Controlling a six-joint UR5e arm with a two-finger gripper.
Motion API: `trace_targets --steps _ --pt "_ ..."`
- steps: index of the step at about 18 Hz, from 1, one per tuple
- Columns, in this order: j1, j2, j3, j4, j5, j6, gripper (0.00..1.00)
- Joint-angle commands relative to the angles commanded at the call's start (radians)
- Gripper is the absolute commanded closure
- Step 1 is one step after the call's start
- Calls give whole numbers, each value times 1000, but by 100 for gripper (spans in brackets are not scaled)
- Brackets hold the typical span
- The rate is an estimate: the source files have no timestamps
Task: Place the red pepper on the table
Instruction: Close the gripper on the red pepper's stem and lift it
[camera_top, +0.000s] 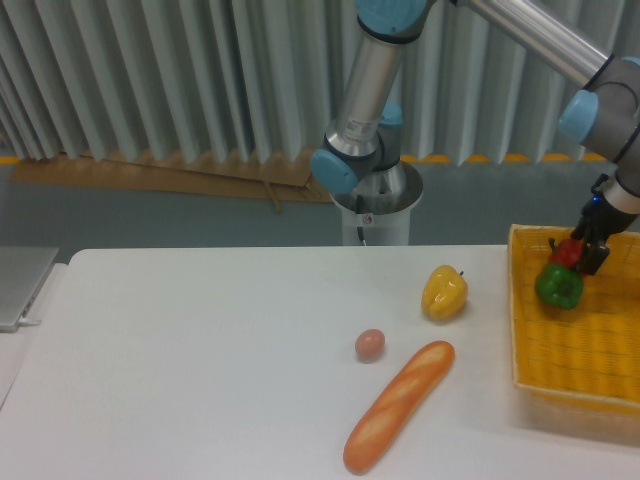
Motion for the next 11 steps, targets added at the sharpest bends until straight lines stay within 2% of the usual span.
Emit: trace_targets --steps 11 --pt "-18 -11 18 -2 0 -84 0"
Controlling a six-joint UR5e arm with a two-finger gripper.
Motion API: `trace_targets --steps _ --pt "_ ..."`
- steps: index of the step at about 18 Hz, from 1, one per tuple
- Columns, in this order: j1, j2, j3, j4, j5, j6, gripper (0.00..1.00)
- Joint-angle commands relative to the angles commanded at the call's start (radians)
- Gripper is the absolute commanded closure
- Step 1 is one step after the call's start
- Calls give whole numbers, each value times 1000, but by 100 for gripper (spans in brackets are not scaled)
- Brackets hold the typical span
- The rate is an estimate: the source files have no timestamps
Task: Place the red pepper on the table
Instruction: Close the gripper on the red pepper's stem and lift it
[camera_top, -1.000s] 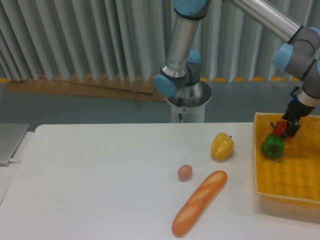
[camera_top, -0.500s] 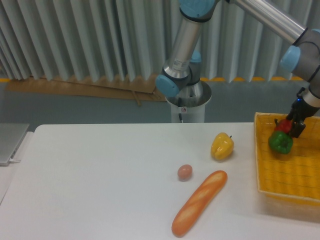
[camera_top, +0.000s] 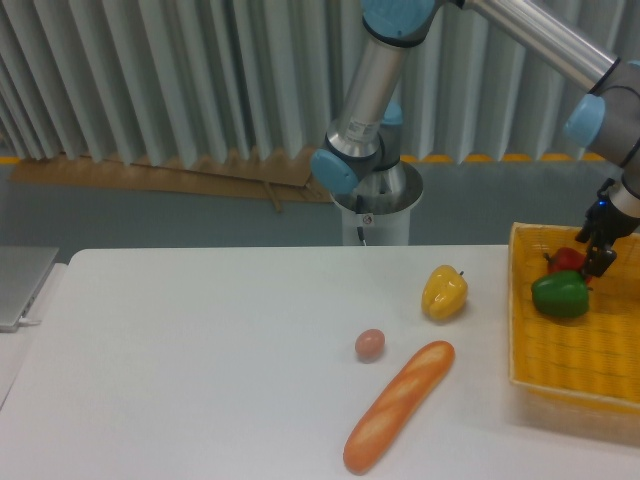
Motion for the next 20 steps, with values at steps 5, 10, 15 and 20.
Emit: trace_targets --steps 5,10,15,20 --pt "-29 3 -6 0 -3 -52 0" --pt "-26 2 -14 -3 -6 -51 0" --pt "-21 3 -29 -6 -25 -51 0" --pt "-17 2 -26 3 -20 -48 30"
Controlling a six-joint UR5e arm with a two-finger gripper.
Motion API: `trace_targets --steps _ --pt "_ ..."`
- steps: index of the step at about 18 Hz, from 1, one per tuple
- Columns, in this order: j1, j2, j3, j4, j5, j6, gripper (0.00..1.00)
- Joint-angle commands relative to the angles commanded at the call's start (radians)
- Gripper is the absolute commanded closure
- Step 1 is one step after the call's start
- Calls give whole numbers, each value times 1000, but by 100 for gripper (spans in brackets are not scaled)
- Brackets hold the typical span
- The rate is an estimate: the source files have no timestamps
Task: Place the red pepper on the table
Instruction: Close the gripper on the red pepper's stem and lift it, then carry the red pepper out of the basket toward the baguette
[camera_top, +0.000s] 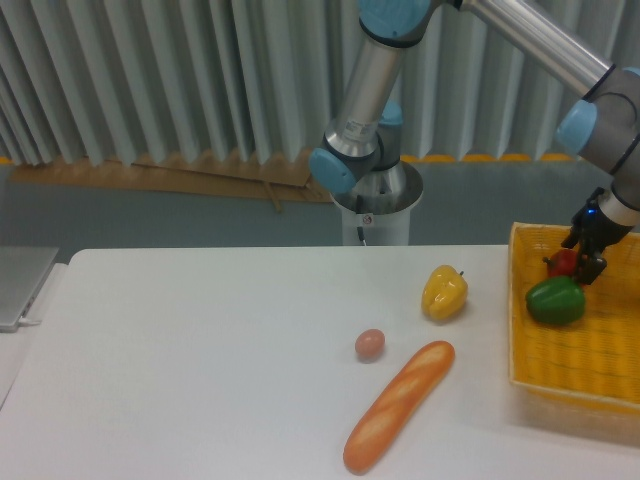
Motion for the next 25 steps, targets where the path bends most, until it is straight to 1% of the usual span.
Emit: trace_targets --steps 1,4,6,10,13,15,16,18,19,20,23,25 --pt "2 -2 0 2 0 3 36" --pt "2 -3 5 2 5 6 45" --pt "0 -3 8 3 8 3 52" --pt "-11 2 21 0 12 -9 53" --pt "-14 20 32 -11 12 -31 53" --pt "-32 35 43 -21 12 -35 53" --pt "-34 41 58 -38 14 -41 53" --pt "-38 49 96 -95 12 -63 53" --pt "-41 55 106 -110 9 -77 53" --pt "-61 69 112 -115 11 -103 53" --pt "-124 97 115 -123 11 -253 53" --pt "-161 116 115 -123 8 -310 53"
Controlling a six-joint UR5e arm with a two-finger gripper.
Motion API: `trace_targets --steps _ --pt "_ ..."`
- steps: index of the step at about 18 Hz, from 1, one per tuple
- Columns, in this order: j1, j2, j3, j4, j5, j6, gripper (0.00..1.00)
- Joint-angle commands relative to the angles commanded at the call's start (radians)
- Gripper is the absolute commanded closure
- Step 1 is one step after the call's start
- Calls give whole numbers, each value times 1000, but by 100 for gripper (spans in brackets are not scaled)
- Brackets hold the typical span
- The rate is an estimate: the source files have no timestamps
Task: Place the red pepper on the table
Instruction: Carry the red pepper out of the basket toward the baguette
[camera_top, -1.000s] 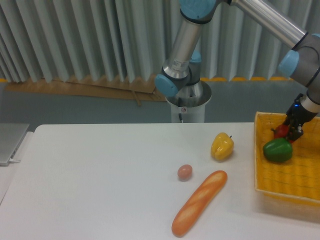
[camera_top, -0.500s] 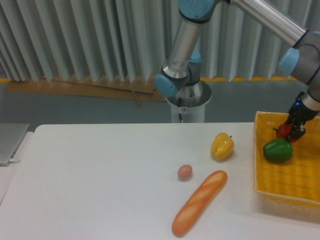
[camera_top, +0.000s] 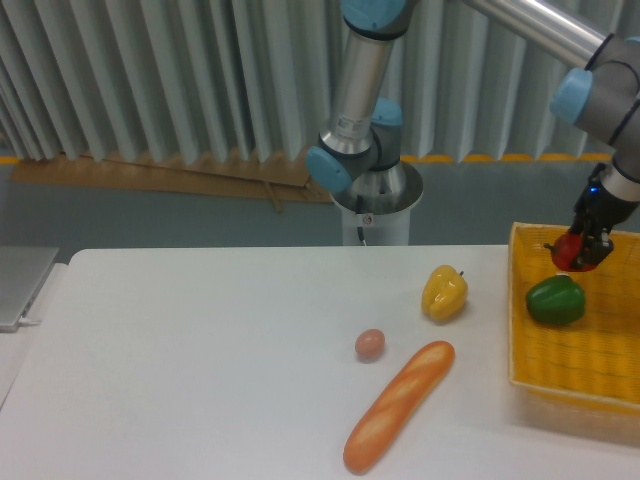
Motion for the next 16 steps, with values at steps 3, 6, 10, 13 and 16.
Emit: trace_targets --steps 3,6,10,13,16 --pt "-38 34 3 6 -8 -67 53" --pt "-95 57 11 12 -6 -170 53" --pt "-189 55 12 29 -3 -328 54" --pt "-267 55 20 43 -5 -449 55" --pt "-363 49 25 77 -8 -593 55"
